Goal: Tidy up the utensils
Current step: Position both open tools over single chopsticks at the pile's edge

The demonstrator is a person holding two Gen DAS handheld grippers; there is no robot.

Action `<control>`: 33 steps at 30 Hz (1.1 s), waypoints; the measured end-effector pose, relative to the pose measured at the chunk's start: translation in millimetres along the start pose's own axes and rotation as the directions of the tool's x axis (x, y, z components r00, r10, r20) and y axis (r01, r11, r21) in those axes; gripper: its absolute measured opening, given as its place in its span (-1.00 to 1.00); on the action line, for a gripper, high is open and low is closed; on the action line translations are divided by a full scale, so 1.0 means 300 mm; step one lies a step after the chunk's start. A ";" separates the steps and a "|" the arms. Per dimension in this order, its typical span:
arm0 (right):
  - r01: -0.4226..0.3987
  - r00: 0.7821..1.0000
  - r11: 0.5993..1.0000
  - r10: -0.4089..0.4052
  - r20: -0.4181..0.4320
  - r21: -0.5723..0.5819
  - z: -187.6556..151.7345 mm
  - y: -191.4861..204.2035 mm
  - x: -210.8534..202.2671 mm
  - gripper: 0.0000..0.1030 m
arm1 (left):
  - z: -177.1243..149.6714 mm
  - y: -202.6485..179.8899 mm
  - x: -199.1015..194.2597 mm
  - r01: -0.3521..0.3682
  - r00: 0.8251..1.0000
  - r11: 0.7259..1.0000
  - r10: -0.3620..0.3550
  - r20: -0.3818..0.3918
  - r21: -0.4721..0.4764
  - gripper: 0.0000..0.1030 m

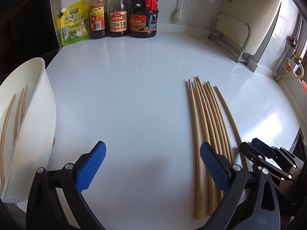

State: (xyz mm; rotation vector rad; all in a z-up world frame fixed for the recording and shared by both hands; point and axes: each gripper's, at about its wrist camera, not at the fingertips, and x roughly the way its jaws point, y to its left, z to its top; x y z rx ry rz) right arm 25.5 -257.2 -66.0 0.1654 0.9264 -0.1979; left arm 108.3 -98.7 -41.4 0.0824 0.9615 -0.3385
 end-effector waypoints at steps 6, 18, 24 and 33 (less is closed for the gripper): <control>0.021 1.000 1.000 -0.021 0.005 -0.017 0.015 -0.010 0.012 -0.32 | 0.006 -0.012 0.014 0.005 1.000 1.000 -0.005 -0.018 0.008 0.88; 0.029 1.000 0.999 -0.029 0.011 -0.016 0.042 -0.045 0.029 -0.57 | -0.001 -0.044 0.051 -0.026 0.998 0.999 0.028 -0.052 0.032 0.88; 0.019 1.000 1.000 -0.019 0.009 -0.015 0.042 -0.052 0.027 -0.58 | -0.006 -0.072 0.071 -0.051 0.997 0.997 0.055 -0.063 0.064 0.88; -0.003 1.000 1.000 0.003 0.009 -0.008 0.049 -0.073 0.009 -0.60 | -0.001 -0.082 0.101 -0.085 0.993 0.993 0.091 -0.078 0.079 0.88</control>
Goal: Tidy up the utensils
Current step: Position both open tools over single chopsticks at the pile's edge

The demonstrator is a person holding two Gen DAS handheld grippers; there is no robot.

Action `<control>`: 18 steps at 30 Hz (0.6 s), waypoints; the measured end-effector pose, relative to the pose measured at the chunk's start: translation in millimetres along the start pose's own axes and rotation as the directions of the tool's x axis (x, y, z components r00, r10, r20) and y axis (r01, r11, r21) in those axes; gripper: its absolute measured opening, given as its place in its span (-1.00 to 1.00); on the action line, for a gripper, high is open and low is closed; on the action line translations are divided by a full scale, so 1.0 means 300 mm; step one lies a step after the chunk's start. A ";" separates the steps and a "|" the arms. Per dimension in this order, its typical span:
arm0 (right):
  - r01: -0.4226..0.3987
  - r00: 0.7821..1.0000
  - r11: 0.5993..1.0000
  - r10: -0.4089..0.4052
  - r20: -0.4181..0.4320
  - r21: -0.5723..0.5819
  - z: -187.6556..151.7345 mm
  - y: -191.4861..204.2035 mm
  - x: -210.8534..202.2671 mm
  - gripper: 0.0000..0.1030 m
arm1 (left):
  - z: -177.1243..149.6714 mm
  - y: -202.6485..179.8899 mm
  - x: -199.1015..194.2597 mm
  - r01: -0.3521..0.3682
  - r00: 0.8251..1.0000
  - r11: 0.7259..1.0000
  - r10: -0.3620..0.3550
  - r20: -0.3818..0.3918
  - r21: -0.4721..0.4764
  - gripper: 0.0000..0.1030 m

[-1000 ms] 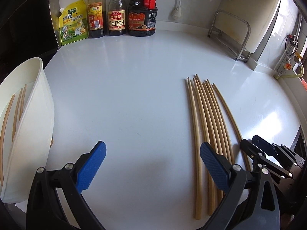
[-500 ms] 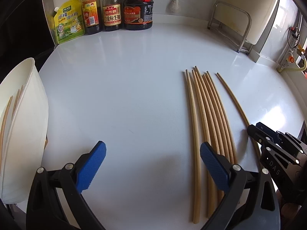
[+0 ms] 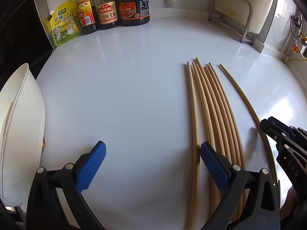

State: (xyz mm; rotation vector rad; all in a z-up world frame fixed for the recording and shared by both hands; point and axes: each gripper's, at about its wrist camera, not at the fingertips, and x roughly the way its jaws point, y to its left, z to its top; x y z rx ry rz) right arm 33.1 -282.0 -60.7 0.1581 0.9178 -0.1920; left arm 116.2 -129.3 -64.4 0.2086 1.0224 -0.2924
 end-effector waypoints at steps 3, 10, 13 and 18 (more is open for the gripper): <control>-0.002 1.000 1.000 0.002 0.003 -0.007 0.000 -0.002 -0.007 -0.59 | 0.001 0.002 0.011 -0.004 1.000 1.000 0.004 -0.012 -0.005 0.87; 0.004 1.000 0.999 -0.004 0.001 -0.037 -0.008 0.012 -0.009 -0.46 | 0.007 0.005 0.018 -0.004 1.000 1.000 0.003 -0.005 -0.020 0.87; 0.019 1.000 0.999 -0.020 -0.006 -0.044 -0.012 0.015 -0.001 -0.46 | 0.008 0.007 0.021 0.014 1.000 0.999 -0.014 -0.006 -0.034 0.84; 0.035 0.999 0.997 -0.035 -0.003 -0.074 -0.019 0.030 0.012 -0.46 | 0.007 -0.004 0.011 0.020 1.000 1.000 -0.020 0.007 -0.021 0.59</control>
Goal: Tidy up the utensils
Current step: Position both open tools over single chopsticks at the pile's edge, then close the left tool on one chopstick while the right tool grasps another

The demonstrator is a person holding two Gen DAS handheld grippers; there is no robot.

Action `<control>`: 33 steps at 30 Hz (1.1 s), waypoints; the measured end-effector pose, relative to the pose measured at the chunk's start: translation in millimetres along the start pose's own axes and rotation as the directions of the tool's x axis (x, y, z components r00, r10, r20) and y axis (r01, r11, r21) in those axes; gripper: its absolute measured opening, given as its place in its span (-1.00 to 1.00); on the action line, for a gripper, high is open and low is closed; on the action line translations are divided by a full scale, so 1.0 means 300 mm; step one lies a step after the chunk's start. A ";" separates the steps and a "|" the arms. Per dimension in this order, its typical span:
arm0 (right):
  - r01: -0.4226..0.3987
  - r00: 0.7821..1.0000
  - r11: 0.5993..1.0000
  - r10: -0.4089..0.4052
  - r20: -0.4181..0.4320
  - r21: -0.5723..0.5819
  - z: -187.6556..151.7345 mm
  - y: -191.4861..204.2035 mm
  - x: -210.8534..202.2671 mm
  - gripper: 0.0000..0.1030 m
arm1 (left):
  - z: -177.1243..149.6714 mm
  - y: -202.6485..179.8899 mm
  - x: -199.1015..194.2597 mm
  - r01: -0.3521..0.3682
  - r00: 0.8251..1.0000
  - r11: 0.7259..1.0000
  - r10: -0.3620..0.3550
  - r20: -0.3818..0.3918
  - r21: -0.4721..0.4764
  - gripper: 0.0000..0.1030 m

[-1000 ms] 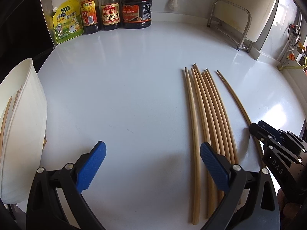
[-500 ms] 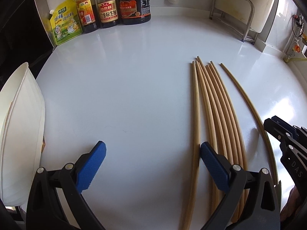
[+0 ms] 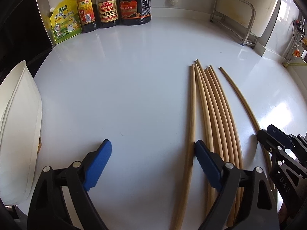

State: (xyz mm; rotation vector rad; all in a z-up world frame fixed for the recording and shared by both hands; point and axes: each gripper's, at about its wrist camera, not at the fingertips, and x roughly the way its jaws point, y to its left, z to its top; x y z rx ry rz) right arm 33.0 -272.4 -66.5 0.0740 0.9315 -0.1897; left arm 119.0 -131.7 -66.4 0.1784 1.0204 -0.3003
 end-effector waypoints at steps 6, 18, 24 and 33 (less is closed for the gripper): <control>-0.009 1.000 1.000 0.009 0.014 -0.027 -0.003 0.021 0.001 -0.53 | -0.002 -0.032 -0.016 0.022 0.999 0.999 -0.023 0.023 0.030 0.09; -0.058 0.998 0.998 0.058 0.019 0.005 -0.004 0.011 -0.004 -0.88 | -0.025 -0.030 -0.044 0.121 0.993 0.993 -0.120 -0.016 0.018 -0.86; -0.094 0.995 0.994 0.092 0.029 0.055 -0.008 -0.001 -0.031 -0.88 | -0.032 -0.002 -0.105 0.142 0.990 0.990 -0.142 0.012 0.008 -0.86; -0.157 0.985 0.984 0.151 0.079 0.080 0.014 0.039 -0.124 -0.88 | -0.049 0.071 -0.196 0.160 0.986 0.987 -0.159 0.057 -0.017 -0.86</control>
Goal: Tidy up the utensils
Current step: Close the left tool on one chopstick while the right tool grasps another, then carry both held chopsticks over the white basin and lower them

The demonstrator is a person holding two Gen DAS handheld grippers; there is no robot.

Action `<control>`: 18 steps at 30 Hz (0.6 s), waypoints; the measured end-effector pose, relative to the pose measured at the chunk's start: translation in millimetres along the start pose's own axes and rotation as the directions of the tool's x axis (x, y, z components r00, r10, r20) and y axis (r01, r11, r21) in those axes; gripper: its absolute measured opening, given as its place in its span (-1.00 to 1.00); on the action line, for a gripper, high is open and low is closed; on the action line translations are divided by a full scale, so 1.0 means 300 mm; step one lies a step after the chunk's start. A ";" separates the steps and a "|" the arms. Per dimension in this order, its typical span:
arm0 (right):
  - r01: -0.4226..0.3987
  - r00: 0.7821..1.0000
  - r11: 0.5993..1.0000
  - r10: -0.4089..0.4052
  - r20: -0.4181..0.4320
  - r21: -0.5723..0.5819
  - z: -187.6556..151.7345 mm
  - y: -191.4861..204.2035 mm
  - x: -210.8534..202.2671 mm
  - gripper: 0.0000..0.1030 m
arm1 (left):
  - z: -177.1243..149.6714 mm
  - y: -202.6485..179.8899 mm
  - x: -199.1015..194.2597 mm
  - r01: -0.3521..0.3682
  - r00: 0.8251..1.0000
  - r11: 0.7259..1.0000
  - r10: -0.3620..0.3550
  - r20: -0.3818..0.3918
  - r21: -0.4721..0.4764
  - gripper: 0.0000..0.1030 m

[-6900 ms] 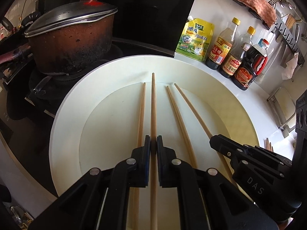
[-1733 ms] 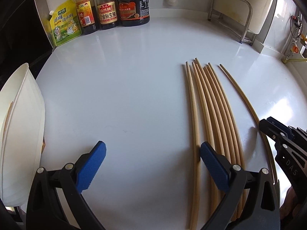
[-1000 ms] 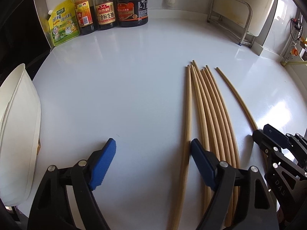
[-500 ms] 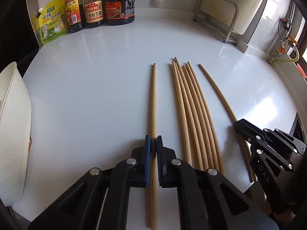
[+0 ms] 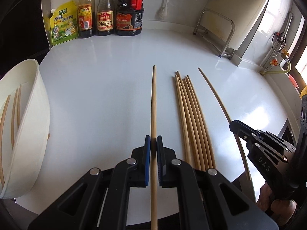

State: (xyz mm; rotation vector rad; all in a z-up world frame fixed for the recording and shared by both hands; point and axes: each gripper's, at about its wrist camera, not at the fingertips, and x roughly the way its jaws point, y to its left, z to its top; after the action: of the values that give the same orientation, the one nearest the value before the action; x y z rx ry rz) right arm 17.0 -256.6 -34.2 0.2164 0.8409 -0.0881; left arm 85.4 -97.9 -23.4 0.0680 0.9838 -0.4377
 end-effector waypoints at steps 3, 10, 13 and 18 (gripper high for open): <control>-0.032 0.999 0.999 0.032 0.021 0.001 0.019 0.041 -0.027 -0.88 | -0.001 0.034 -0.056 -0.001 0.999 1.000 0.001 0.032 -0.013 -0.86; -0.123 0.990 0.991 0.126 0.061 -0.053 0.076 0.226 -0.066 -0.88 | 0.004 0.182 -0.220 -0.035 0.990 0.997 0.045 0.131 -0.075 -0.86; -0.176 0.982 0.981 0.182 0.059 -0.084 0.112 0.334 -0.063 -0.88 | 0.009 0.277 -0.289 -0.067 0.981 0.991 0.087 0.172 -0.119 -0.86; -0.260 0.961 0.953 0.272 0.056 -0.157 0.169 0.546 -0.050 -0.88 | -0.006 0.455 -0.403 -0.129 0.957 0.971 0.176 0.231 -0.203 -0.86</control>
State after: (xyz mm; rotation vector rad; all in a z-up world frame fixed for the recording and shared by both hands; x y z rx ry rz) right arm 70.6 -108.4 35.1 0.1831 0.7309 0.2180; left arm 79.4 66.5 55.4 -0.0778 0.7620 -0.2033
